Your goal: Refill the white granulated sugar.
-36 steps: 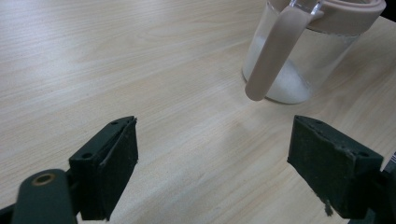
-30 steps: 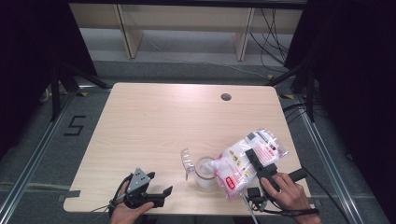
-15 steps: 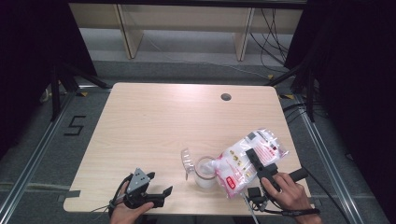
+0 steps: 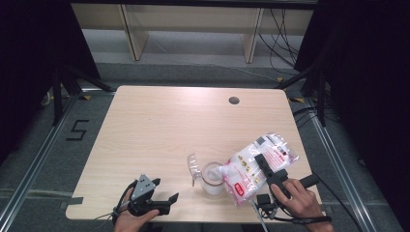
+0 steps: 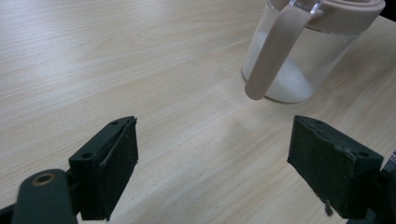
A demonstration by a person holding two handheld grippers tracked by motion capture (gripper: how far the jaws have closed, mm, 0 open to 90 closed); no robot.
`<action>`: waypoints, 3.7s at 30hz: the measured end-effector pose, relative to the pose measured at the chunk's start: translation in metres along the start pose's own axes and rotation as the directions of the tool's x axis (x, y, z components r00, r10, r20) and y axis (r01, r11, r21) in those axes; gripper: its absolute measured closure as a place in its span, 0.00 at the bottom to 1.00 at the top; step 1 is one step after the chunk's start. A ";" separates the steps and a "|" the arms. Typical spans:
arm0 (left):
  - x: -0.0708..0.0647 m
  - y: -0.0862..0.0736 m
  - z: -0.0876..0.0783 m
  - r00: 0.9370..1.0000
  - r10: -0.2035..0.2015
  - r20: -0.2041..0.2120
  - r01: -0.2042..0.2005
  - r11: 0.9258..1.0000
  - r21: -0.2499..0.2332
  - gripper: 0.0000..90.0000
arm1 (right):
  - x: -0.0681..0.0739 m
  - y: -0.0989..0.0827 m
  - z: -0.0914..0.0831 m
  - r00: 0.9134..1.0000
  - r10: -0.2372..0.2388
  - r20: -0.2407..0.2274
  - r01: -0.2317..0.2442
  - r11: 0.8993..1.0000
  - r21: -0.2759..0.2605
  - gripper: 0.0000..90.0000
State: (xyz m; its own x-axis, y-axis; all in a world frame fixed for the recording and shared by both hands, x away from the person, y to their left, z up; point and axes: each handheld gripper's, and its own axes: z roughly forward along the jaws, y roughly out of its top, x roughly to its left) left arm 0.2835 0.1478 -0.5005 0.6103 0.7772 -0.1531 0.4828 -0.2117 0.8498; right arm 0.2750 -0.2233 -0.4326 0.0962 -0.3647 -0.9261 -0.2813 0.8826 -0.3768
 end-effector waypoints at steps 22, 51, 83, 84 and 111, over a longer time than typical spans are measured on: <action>0.001 0.000 0.000 1.000 0.011 0.000 -0.011 1.000 0.002 0.17 | -0.002 -0.002 0.000 1.000 -0.006 0.004 0.006 1.000 -0.003 0.85; 0.000 0.000 0.001 1.000 -0.004 -0.002 0.004 1.000 0.002 0.17 | -0.004 -0.003 -0.002 1.000 -0.009 0.013 0.009 1.000 0.000 0.86; 0.000 0.000 0.000 1.000 -0.003 0.000 0.003 1.000 0.000 0.17 | -0.004 -0.003 -0.002 1.000 -0.005 0.013 0.005 1.000 -0.003 0.87; -0.001 0.000 0.000 1.000 -0.002 -0.003 0.002 1.000 0.003 0.17 | -0.004 -0.003 -0.002 1.000 -0.005 0.013 0.005 1.000 -0.003 0.87; 0.000 0.000 0.001 1.000 -0.002 0.004 0.002 1.000 -0.010 0.17 | -0.003 -0.002 -0.002 1.000 0.003 0.015 -0.003 1.000 -0.013 0.88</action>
State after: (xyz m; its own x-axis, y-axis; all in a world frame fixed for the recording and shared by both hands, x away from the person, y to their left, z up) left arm 0.2836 0.1471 -0.5008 0.6122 0.7750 -0.1568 0.4774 -0.2042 0.8546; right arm 0.2739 -0.2248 -0.4290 0.1093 -0.3576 -0.9275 -0.2943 0.8796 -0.3738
